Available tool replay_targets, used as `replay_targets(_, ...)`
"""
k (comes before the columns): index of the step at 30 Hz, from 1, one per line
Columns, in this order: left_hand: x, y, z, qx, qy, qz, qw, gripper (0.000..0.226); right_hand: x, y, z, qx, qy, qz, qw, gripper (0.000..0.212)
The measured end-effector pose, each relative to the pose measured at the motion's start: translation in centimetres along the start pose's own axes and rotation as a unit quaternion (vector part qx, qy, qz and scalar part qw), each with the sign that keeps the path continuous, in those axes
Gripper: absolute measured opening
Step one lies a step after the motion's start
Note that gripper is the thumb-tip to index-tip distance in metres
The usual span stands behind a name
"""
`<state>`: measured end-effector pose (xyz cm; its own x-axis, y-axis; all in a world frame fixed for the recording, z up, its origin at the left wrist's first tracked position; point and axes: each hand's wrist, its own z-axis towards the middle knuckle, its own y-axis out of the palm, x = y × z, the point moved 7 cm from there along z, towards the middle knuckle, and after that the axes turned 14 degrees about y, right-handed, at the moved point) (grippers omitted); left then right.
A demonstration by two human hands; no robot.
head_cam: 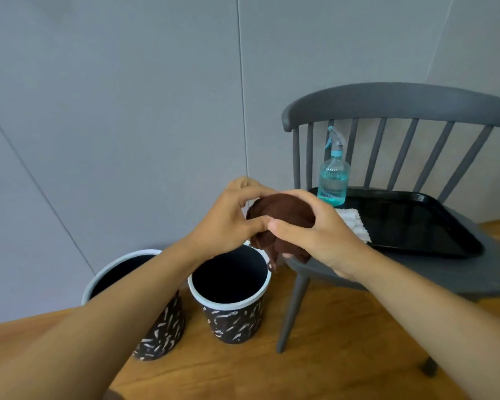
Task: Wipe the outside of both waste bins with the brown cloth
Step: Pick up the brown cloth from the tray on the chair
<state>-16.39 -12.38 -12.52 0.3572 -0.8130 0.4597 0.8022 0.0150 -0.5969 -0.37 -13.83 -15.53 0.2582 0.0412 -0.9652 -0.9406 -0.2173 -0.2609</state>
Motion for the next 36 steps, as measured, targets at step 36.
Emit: replay_targets(36, -13.2, 3.3, -13.9, -0.353, -0.187, 0.259, 0.880, 0.015, 5.3, -6.1, -1.7, 0.148, -0.033, -0.291, 0.945, 0.063)
